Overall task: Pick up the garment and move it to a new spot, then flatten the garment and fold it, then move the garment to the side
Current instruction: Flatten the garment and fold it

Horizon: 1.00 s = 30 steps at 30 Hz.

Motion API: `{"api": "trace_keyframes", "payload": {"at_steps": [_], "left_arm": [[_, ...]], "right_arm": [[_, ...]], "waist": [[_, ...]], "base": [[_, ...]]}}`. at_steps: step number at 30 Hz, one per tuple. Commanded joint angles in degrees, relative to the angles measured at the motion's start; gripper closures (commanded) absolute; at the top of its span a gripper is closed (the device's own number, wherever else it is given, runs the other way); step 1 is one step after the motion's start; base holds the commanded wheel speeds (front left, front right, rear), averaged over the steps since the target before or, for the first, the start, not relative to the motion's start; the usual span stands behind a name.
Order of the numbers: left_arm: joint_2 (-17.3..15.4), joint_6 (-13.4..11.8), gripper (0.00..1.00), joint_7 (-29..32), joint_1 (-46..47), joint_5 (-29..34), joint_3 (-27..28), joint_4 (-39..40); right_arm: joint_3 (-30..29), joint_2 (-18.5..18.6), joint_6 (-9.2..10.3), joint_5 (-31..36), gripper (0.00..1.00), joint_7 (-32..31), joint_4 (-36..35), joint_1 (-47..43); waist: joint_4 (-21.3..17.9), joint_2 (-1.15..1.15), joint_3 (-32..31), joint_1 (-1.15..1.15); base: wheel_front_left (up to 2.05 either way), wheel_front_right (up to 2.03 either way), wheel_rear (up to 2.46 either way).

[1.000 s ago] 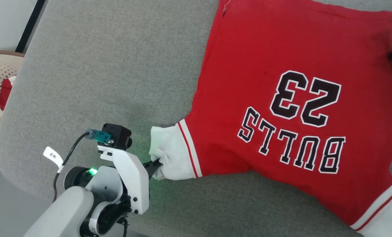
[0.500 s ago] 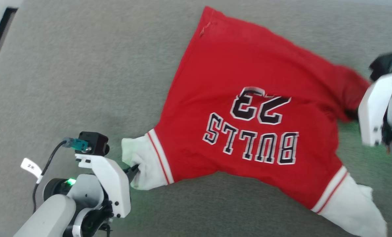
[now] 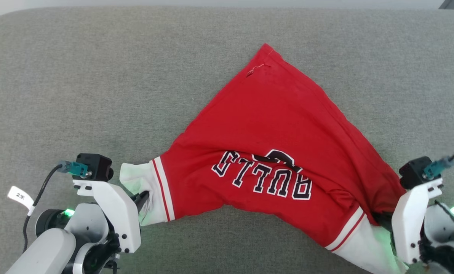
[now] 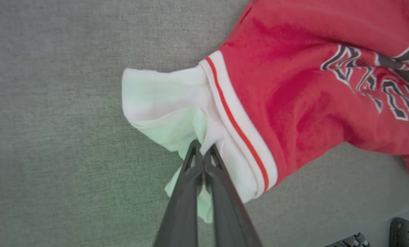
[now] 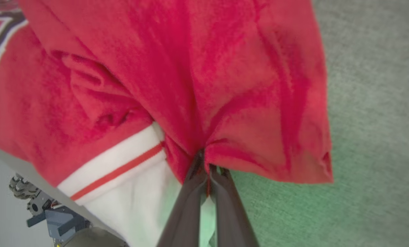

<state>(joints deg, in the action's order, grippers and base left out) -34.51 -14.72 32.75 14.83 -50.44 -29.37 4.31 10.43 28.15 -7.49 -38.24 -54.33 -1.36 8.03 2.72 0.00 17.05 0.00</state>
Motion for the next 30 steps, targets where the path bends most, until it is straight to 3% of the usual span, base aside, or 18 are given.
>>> {"api": "trace_keyframes", "payload": {"at_steps": [1,2,3,19,24,30], "left_arm": [[-0.1,-0.3,1.00,-0.3,-0.4,-0.4,0.2,0.2],[-0.2,-0.3,1.00,-0.4,-0.3,-0.4,0.3,0.2],[-0.2,-0.2,1.00,-0.5,-0.3,-0.4,0.3,0.2],[-0.1,-0.2,1.00,-1.7,-0.9,-0.1,0.1,0.8],[0.8,0.5,1.00,-1.9,0.3,0.2,-0.5,0.6],[2.7,1.8,1.00,-2.0,2.3,0.5,-2.0,-0.5]], "right_arm": [[-0.2,-2.3,0.00,2.1,0.65,1.0,0.5,-2.8],[-0.5,-3.3,0.00,2.9,0.07,1.4,0.2,-3.7],[-1.0,-4.6,-0.01,3.2,0.00,1.6,-0.2,-4.6],[-10.9,-8.0,0.00,8.8,0.00,0.9,-23.7,-2.5],[-9.6,-7.0,-0.01,9.9,0.00,4.9,-21.6,3.6],[-6.3,-3.9,0.00,10.4,0.00,11.0,-11.7,14.3]], "waist": [[-0.2,0.00,0.3,0.00],[-0.2,0.00,0.4,0.00],[-0.3,0.00,0.5,0.00],[2.0,0.00,0.4,0.00],[4.3,0.00,1.1,0.00],[8.4,0.00,2.7,0.00]], "base": [[0.00,0.00,0.00],[0.00,0.00,0.00],[0.00,0.00,0.00],[0.00,0.00,0.00],[0.00,0.00,0.00],[0.00,0.00,0.00]]}}
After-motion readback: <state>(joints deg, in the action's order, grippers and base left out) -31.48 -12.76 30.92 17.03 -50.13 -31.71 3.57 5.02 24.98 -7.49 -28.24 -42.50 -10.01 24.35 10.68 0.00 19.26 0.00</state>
